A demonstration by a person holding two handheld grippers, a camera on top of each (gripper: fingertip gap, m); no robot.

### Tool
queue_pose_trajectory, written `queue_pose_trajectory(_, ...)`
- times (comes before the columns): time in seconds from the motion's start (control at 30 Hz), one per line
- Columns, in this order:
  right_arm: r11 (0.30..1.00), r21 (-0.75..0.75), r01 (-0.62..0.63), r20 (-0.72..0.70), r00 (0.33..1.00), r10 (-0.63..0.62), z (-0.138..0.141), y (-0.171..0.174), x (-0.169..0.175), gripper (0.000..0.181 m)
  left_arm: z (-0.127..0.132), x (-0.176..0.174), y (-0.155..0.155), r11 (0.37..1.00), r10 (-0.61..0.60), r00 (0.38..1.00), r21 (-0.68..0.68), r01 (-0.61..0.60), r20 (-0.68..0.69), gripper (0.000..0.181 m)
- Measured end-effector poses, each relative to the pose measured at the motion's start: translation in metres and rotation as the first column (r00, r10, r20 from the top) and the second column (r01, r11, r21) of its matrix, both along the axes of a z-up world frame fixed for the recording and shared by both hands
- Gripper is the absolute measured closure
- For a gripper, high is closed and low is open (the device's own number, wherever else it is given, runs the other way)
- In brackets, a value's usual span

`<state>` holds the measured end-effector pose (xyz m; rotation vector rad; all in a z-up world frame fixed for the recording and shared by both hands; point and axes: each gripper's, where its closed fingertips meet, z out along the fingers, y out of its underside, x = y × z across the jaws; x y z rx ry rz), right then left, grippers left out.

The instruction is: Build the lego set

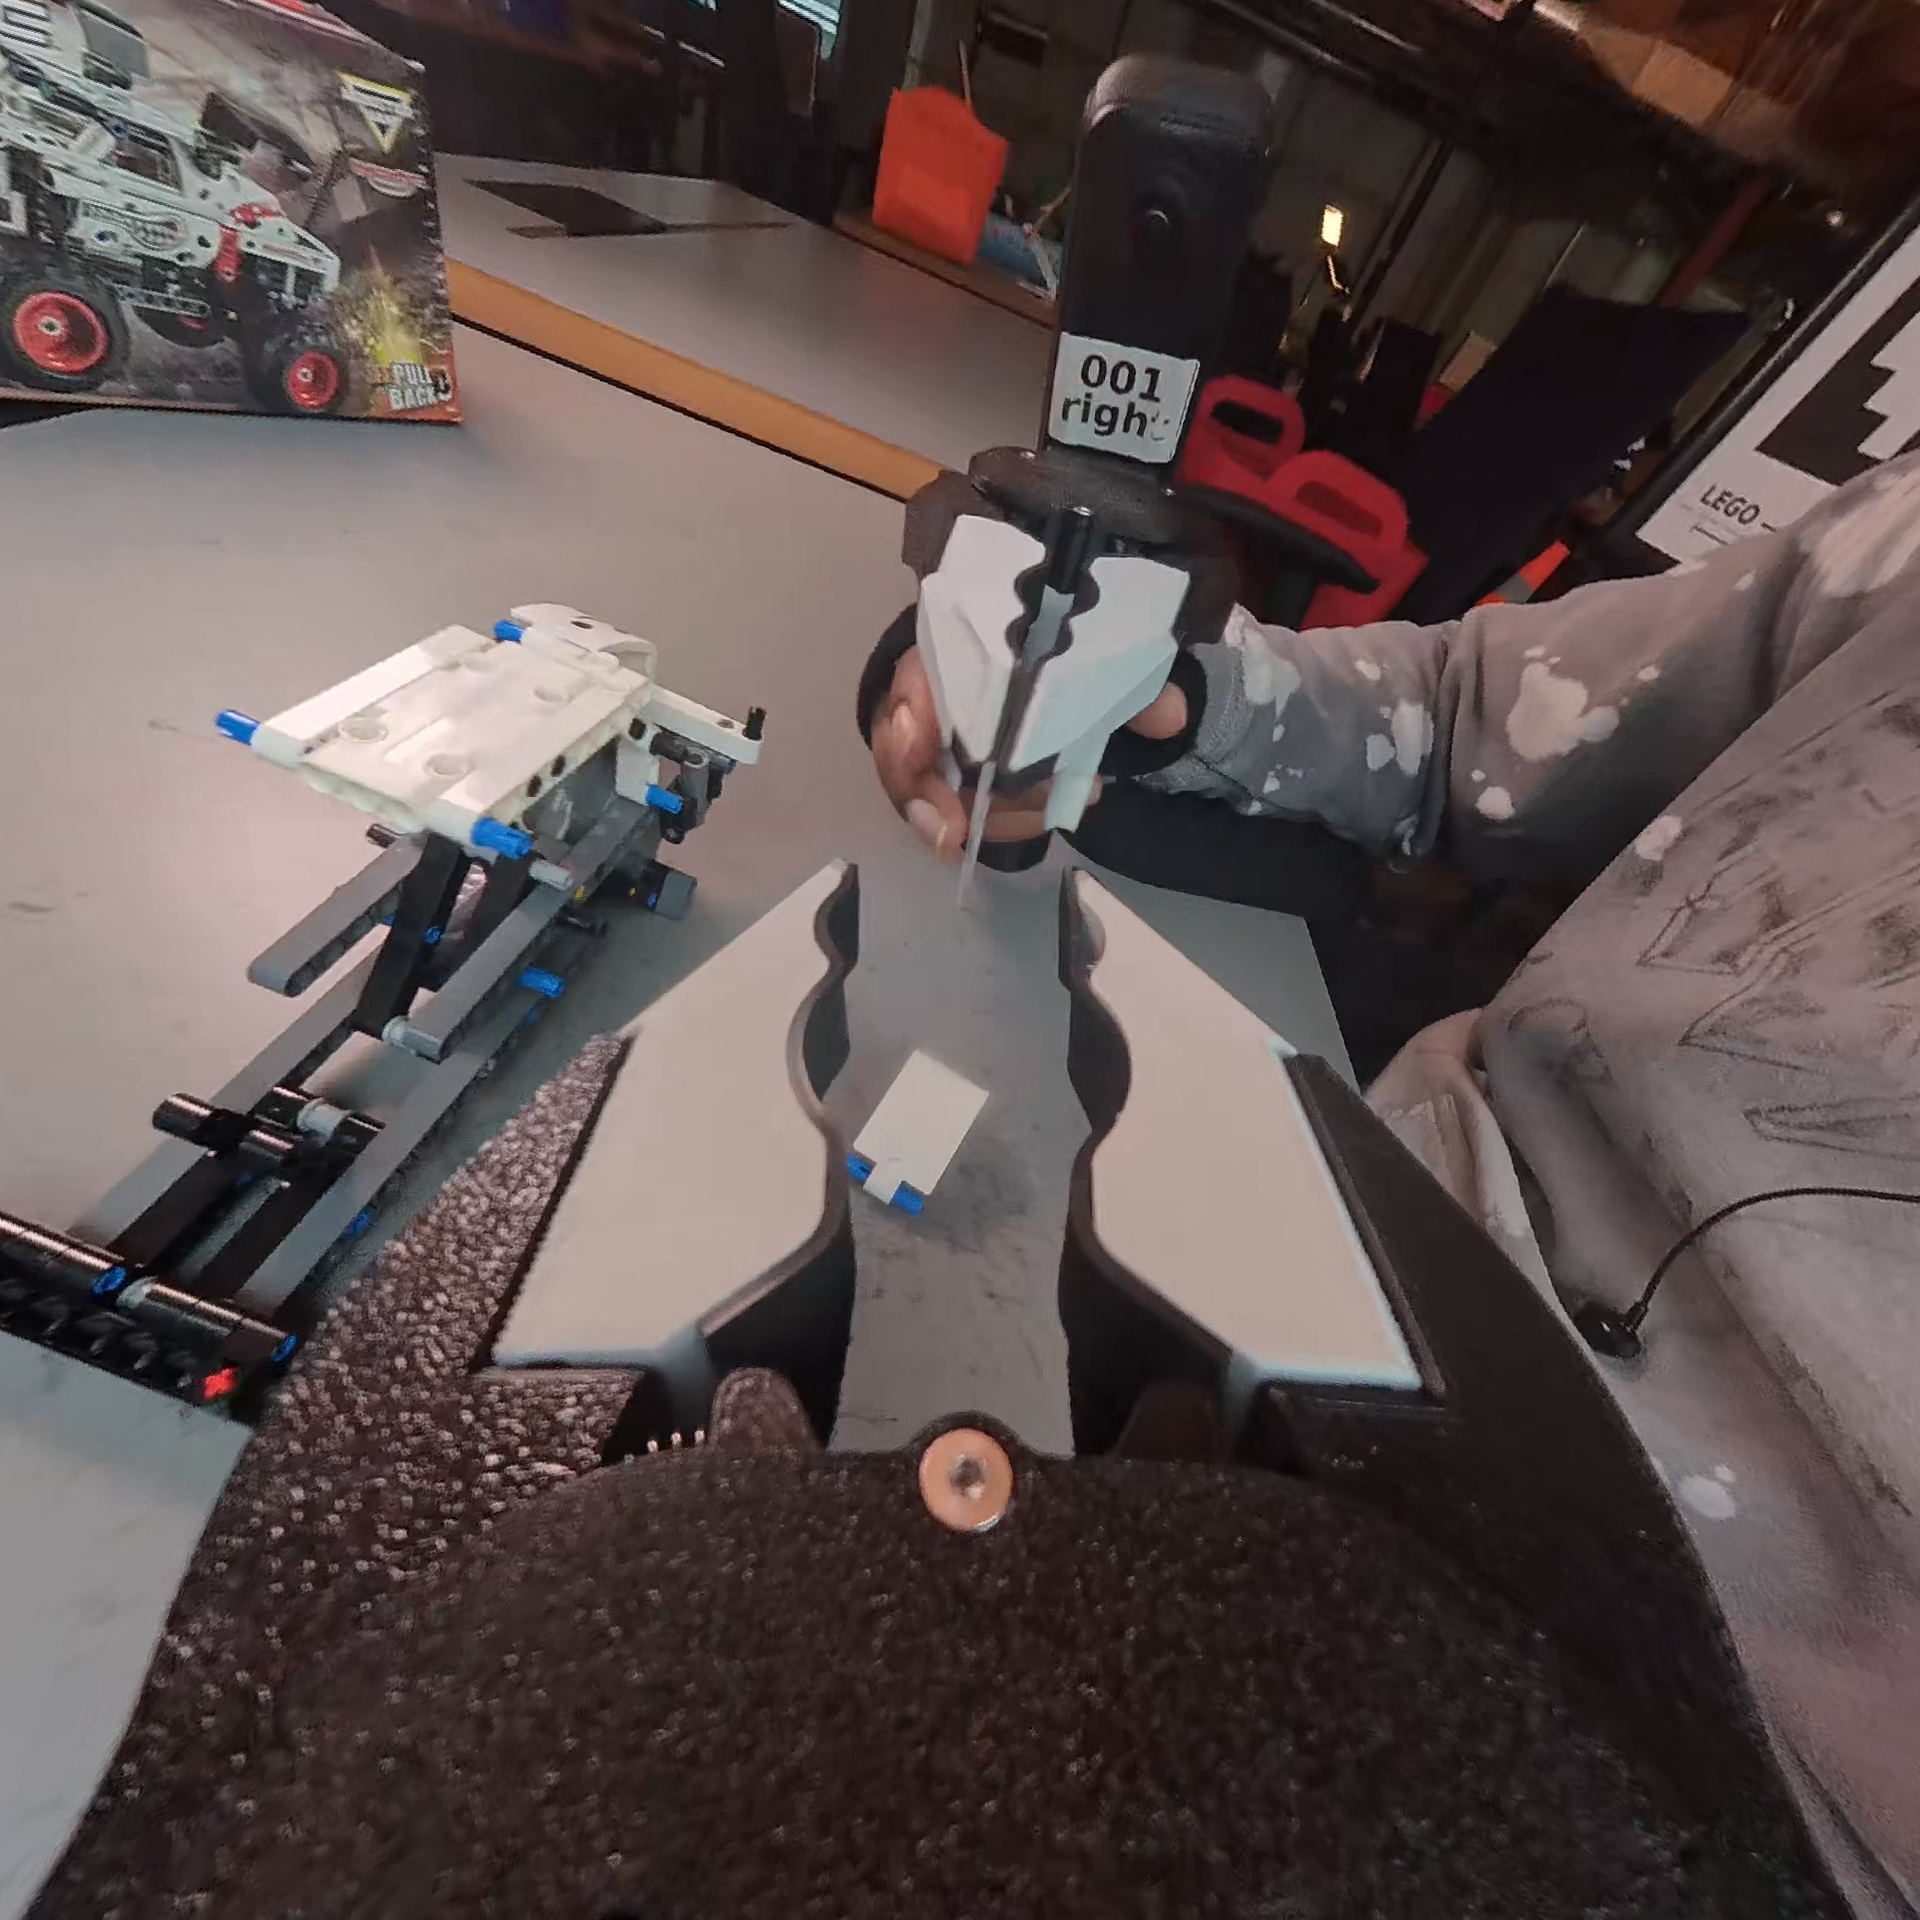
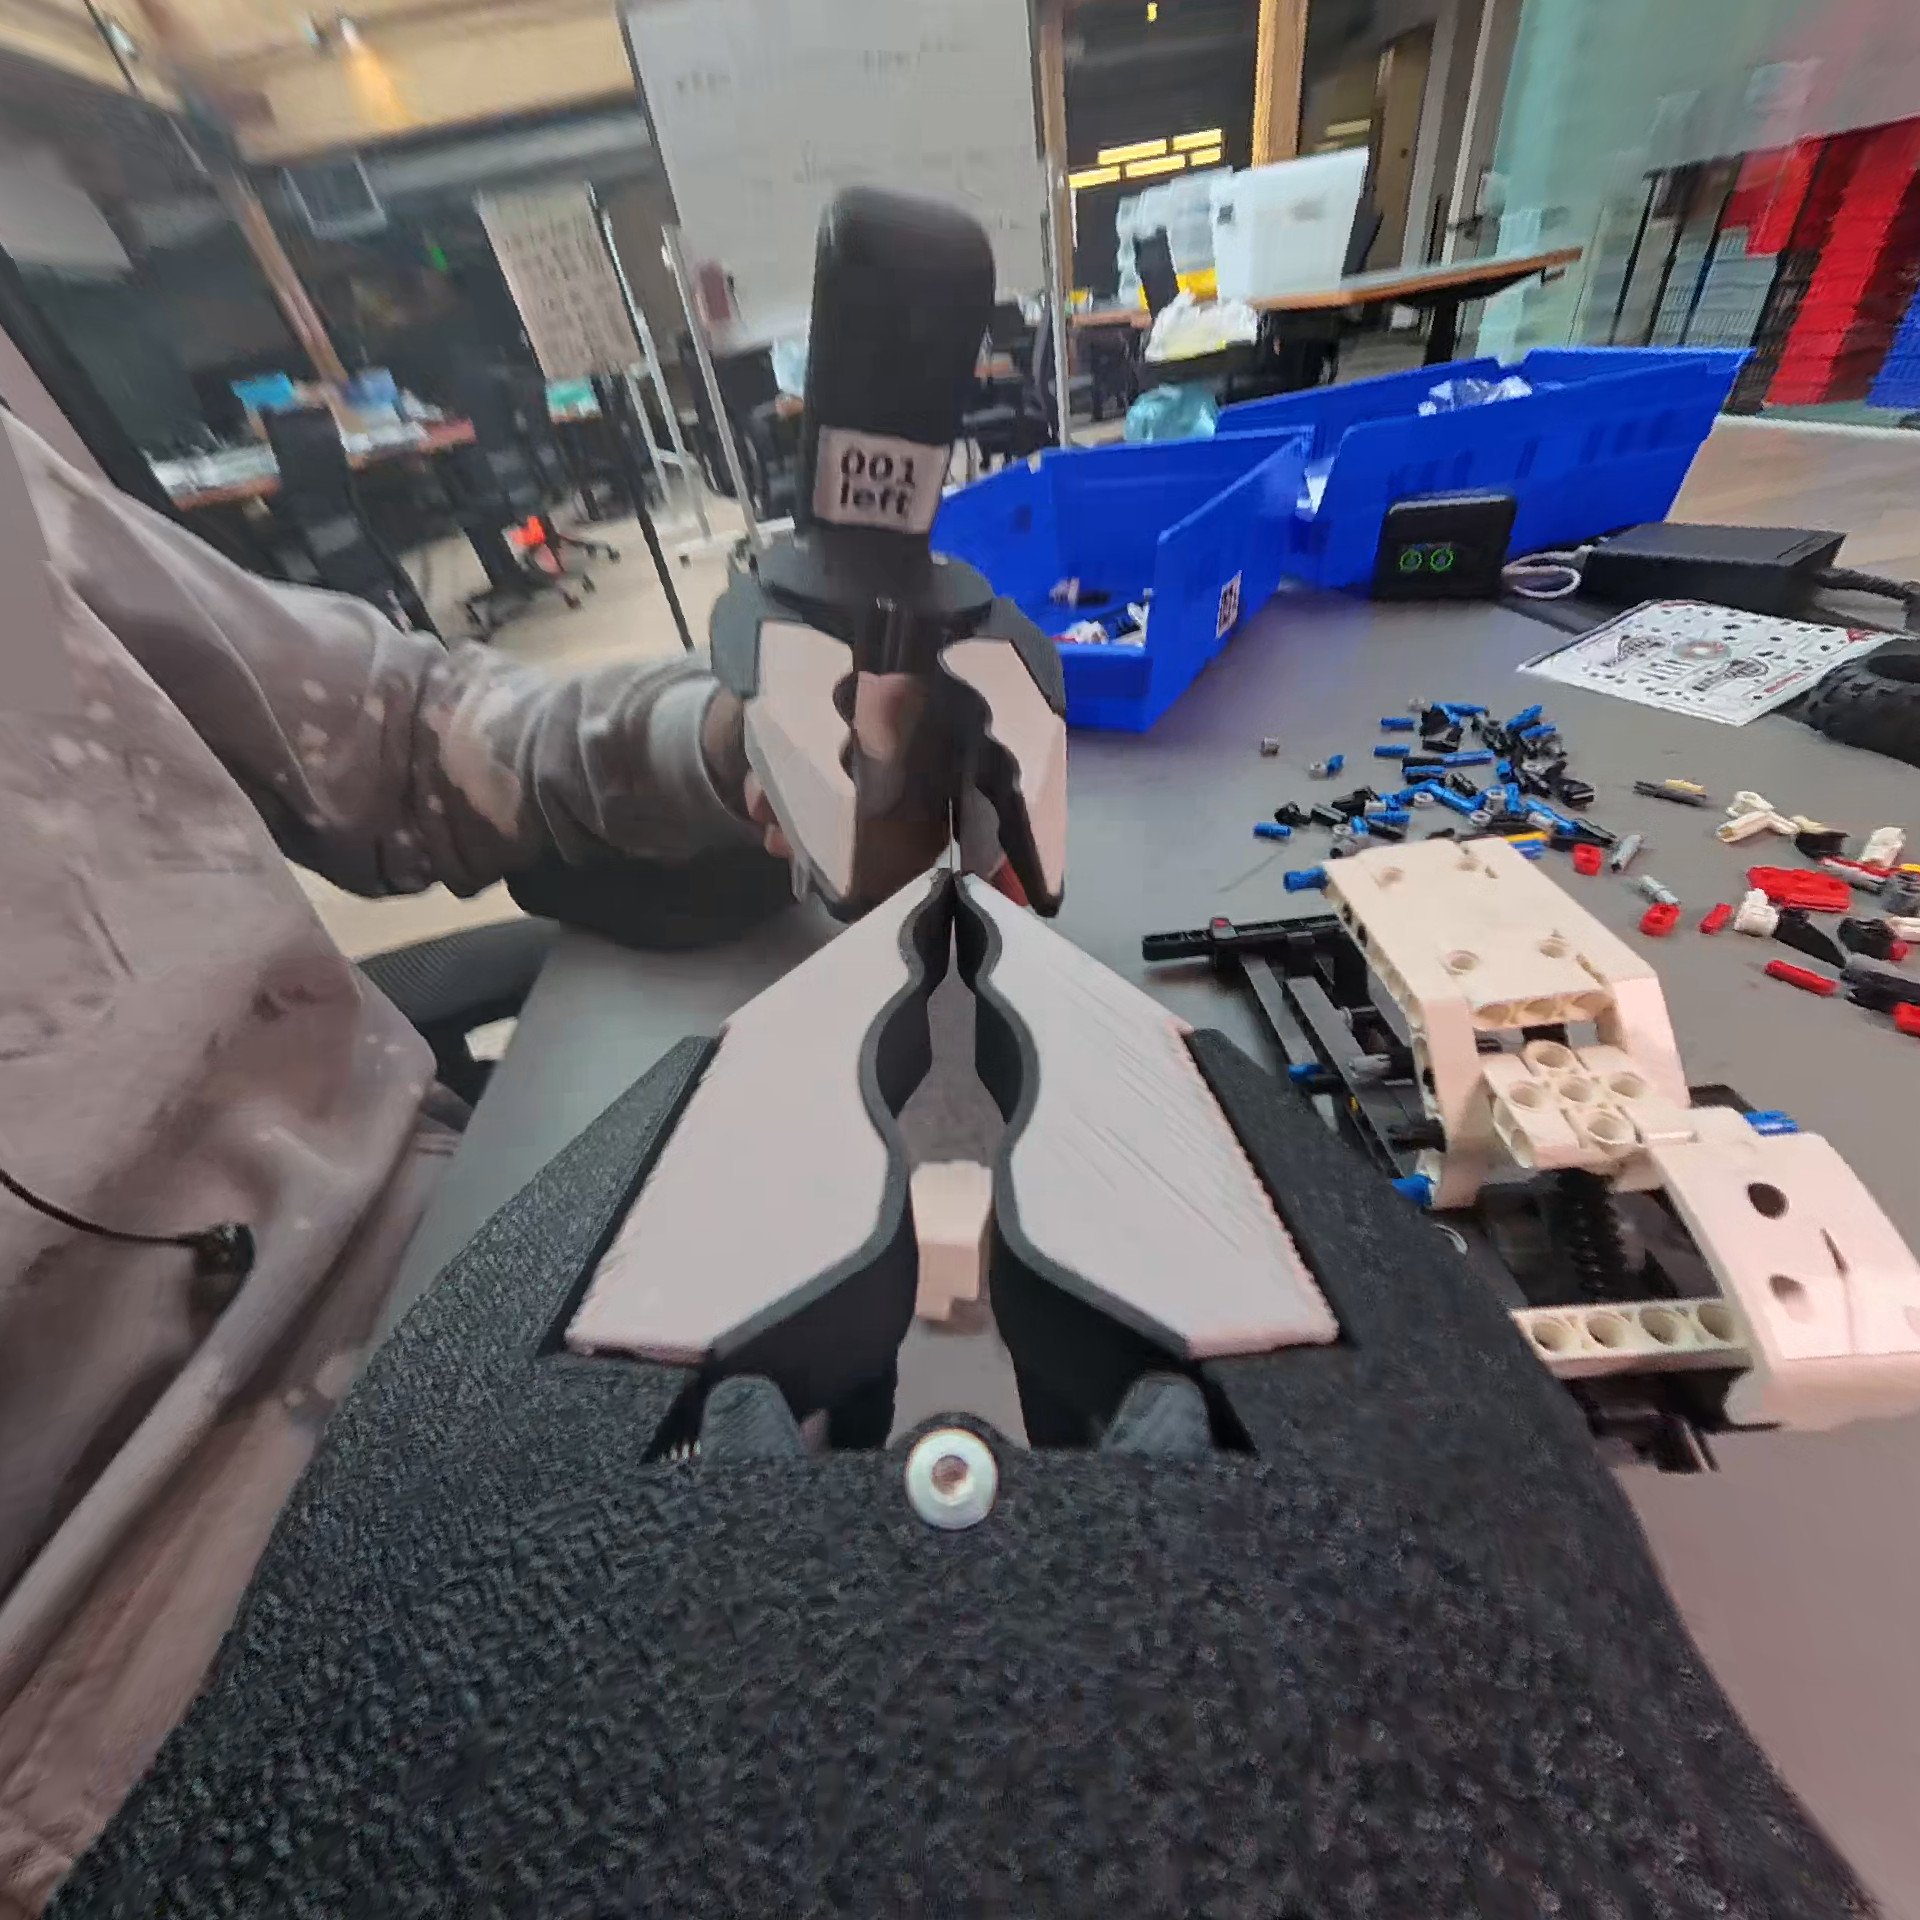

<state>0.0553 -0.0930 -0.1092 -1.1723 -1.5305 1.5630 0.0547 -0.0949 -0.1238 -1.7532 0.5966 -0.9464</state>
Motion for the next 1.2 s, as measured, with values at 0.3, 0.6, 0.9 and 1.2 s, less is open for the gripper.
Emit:
queue_pose_trajectory(0.3, 0.939, -0.343, 0.009, -0.21, 0.974, -0.086, 0.046, 0.014, 0.003, 0.181, 0.034, 0.002, -0.002, 1.0, -0.022, 0.953, -0.012, 0.027, 0.303, 0.158)
queue_pose_trajectory(0.6, 0.936, -0.351, -0.006, -0.195, 0.978, -0.067, 0.04, 0.01, 0.0, 0.181, 0.041, -0.002, -0.002, 1.0, -0.002, 0.935, -0.004, 0.003, 0.356, 0.18)
queue_pose_trajectory(0.9, 0.935, -0.354, -0.007, -0.192, 0.979, -0.065, 0.038, 0.009, -0.001, 0.181, 0.036, -0.003, 0.0, 1.0, 0.016, 0.948, -0.006, -0.015, 0.319, 0.175)
queue_pose_trajectory(1.2, 0.953, -0.302, 0.015, -0.154, 0.986, -0.064, 0.031, 0.007, -0.003, 0.181, 0.036, -0.006, -0.003, 0.997, -0.014, 0.939, -0.061, 0.037, 0.343, 0.181)
